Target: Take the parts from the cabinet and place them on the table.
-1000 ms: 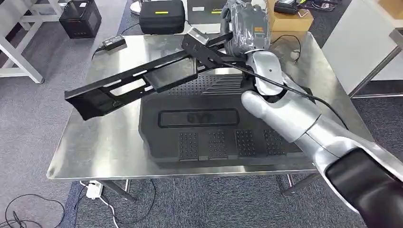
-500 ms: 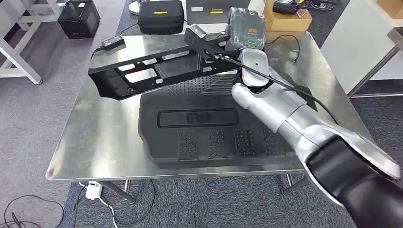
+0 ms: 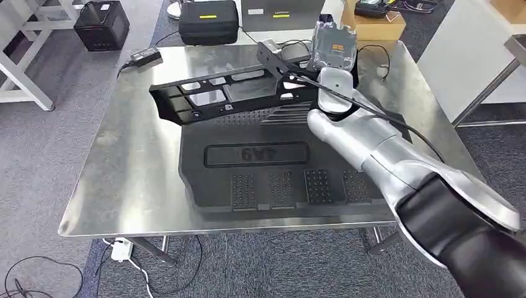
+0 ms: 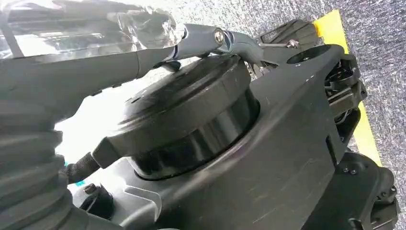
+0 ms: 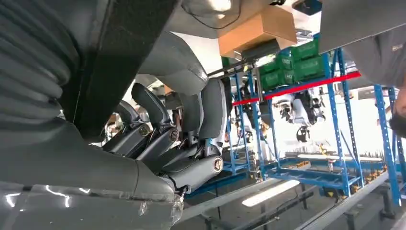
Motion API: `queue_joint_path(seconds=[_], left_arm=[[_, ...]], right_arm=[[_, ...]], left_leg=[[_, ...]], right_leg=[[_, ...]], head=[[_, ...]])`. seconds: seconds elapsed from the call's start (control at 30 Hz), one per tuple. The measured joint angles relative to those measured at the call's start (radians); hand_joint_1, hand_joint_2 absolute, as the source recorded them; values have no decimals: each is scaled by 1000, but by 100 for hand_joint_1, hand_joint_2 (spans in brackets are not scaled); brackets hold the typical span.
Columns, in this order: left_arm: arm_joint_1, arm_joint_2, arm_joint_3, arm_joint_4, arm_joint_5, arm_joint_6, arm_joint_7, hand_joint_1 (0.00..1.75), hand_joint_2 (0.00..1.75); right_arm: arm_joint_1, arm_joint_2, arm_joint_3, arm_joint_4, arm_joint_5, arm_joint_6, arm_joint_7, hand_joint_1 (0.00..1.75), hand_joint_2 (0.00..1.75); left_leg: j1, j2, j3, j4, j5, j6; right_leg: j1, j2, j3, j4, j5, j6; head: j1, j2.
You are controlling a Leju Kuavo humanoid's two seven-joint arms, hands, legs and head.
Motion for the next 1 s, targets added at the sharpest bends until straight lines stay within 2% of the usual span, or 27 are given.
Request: queue_joint_path(seconds=[1.0], left_arm=[[0,16,-10,-16,0,-14,-5,0,175]], right_arm=[[-6,1,32,42,0,6,3,175,175]], left_leg=[[0,0,3,0,0,0]], right_leg=[[0,0,4,0,0,0]], head=[[-2,0]])
